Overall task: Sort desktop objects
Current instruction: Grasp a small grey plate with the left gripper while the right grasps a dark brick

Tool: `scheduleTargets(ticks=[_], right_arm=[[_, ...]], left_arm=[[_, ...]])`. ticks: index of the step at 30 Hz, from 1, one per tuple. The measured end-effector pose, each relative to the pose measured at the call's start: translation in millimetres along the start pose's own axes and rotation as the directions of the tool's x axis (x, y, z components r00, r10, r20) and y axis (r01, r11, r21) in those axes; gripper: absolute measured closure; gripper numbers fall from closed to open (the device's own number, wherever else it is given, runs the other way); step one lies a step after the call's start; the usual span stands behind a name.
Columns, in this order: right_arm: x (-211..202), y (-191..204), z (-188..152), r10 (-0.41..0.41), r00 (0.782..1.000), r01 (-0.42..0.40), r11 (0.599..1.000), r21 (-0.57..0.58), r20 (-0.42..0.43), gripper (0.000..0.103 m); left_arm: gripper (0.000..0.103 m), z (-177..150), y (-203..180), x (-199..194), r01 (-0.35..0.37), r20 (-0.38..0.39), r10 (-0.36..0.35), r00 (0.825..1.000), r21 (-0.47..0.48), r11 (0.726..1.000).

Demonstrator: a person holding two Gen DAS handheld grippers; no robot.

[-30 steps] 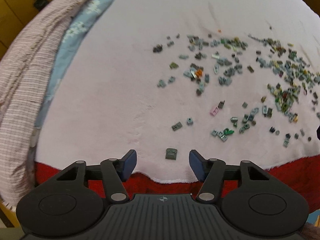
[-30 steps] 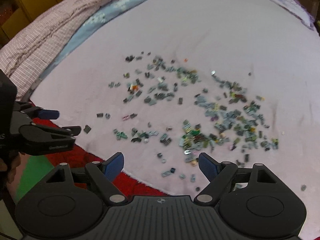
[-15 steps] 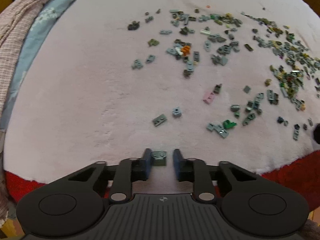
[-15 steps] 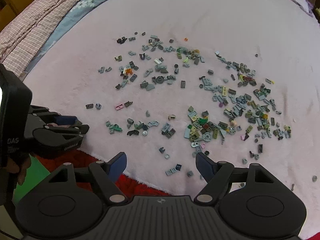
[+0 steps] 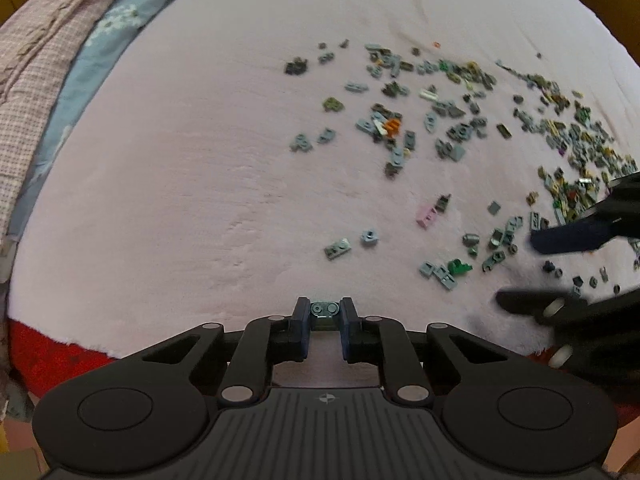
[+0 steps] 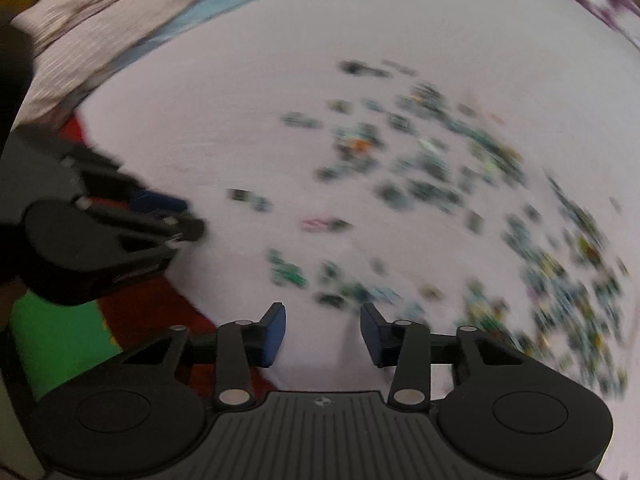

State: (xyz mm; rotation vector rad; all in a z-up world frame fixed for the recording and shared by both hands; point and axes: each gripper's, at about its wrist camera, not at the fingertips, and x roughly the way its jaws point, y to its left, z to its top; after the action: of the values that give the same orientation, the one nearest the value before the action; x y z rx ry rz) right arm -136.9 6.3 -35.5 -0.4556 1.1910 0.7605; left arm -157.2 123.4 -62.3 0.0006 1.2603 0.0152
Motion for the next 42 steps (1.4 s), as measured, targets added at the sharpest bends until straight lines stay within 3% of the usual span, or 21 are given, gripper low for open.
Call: scheduleTargets(ticks=[3, 8, 11, 14, 24, 27, 31, 42], right_arm=[[10, 23, 4, 0.011, 1.000, -0.005, 0.968, -0.250, 0.022, 0.064], [25, 40, 3, 0.007, 1.000, 0.009, 0.807, -0.590, 0.026, 0.071], [33, 35, 4, 0.018, 1.000, -0.020, 0.780, -0.626, -0.010, 0.074], [39, 29, 5, 0.026, 0.999, -0.048, 0.768, -0.639, -0.043, 0.085], [43, 28, -2, 0.009, 1.000, -0.027, 0.696, -0.718, -0.029, 0.081], [44, 25, -1, 0.014, 0.999, -0.040, 0.701, -0.712, -0.042, 0.085], [35, 16, 3, 0.021, 0.999, -0.047, 0.758, -0.651, -0.048, 0.085], [-28, 0, 25, -0.030, 0.997, 0.060, 0.906, -0.419, 0.078, 0.085]], left_arm=[[0.087, 1, 6, -4, -0.005, 0.005, 0.005, 1.000, -0.014, 1.000], [0.087, 2, 11, -8, -0.001, 0.015, 0.002, 1.000, -0.048, 0.999], [0.087, 0, 12, -9, 0.009, 0.018, -0.008, 1.000, -0.067, 0.998], [0.087, -2, 11, -10, 0.015, 0.021, -0.014, 1.000, -0.074, 0.997], [0.087, -2, 16, -13, 0.014, 0.030, -0.012, 0.999, -0.085, 0.996], [0.087, -4, 17, -14, 0.014, 0.029, -0.012, 1.000, -0.088, 0.996], [0.087, -2, 16, -17, 0.019, 0.033, -0.017, 0.999, -0.084, 0.996], [0.087, 19, -3, -45, 0.055, 0.093, -0.053, 0.994, -0.020, 0.998]])
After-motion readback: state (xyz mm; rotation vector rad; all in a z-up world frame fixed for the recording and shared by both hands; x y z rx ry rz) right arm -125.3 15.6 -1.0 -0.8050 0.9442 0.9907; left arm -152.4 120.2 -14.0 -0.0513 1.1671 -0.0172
